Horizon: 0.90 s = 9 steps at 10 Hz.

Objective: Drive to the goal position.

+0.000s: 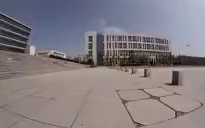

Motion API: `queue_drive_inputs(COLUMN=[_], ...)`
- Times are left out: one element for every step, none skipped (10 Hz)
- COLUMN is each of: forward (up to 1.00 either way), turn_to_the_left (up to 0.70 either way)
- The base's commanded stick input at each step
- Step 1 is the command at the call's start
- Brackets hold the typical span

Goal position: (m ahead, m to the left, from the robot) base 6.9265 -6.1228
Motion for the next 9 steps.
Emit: queue_drive_inputs(forward=[0.53,0.54,0.54,0.54,0.53,0.53,0.53,0.53,0.53], turn_to_the_left=[0.00,0.00,0.00,0.00,0.00,0.00,0.00,0.00,0.00])
